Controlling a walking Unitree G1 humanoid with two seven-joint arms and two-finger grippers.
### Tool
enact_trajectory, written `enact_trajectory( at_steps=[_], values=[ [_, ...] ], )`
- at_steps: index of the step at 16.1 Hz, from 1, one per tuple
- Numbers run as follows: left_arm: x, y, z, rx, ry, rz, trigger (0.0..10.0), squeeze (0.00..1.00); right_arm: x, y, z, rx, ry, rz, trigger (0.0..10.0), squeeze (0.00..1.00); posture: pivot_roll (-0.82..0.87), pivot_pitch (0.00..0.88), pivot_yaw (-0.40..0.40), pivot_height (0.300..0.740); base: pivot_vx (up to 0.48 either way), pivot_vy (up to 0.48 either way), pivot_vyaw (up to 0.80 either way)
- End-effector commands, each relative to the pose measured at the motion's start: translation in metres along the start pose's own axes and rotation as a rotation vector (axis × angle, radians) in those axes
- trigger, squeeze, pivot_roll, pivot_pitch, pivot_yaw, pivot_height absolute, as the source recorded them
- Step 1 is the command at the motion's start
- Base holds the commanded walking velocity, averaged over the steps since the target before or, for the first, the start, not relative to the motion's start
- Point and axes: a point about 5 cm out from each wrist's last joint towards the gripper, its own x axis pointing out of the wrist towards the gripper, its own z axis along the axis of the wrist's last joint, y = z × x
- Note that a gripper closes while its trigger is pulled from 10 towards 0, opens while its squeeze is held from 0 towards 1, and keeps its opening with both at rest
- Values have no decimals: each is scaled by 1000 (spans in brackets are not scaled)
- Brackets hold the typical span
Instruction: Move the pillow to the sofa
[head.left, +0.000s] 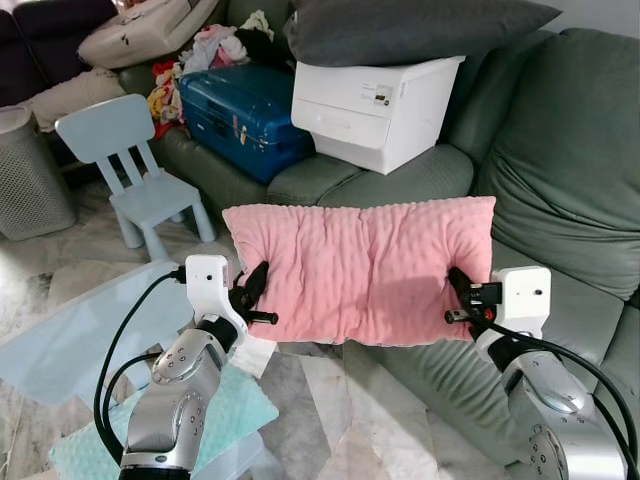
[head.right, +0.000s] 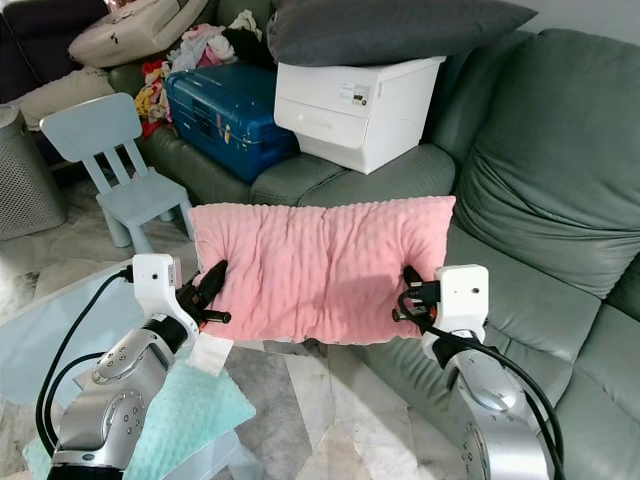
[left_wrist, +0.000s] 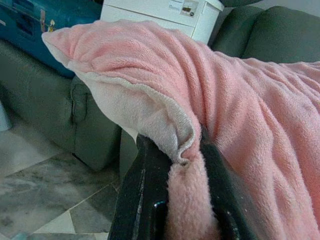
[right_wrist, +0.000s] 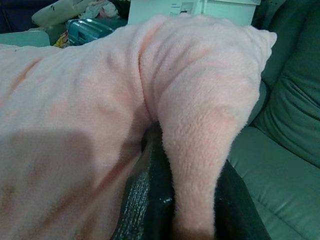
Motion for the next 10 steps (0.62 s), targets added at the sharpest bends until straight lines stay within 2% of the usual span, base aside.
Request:
enact_trajectory(
  at_steps=[1, 3, 4, 10],
  values=[
    [2, 1, 5, 3, -12, 3, 10000, 0, 2, 4, 8, -3, -37, 17, 10000, 0, -214, 0, 30, 740, 0, 0, 0],
    [2, 3, 6, -29, -18, 20, 10000, 0, 2, 4, 7, 0, -30, 16, 10000, 0, -214, 0, 30, 740, 0, 0, 0],
    [2, 3, 6, -47, -10, 25, 10000, 0, 2, 4, 6, 0, -24, 14, 10000, 0, -213, 0, 30, 740, 0, 0, -788],
    [2, 0, 5, -38, -6, 11, 10000, 0, 1, 4, 6, 3, -22, 12, 10000, 0, -219, 0, 32, 740, 0, 0, -788]
  ],
)
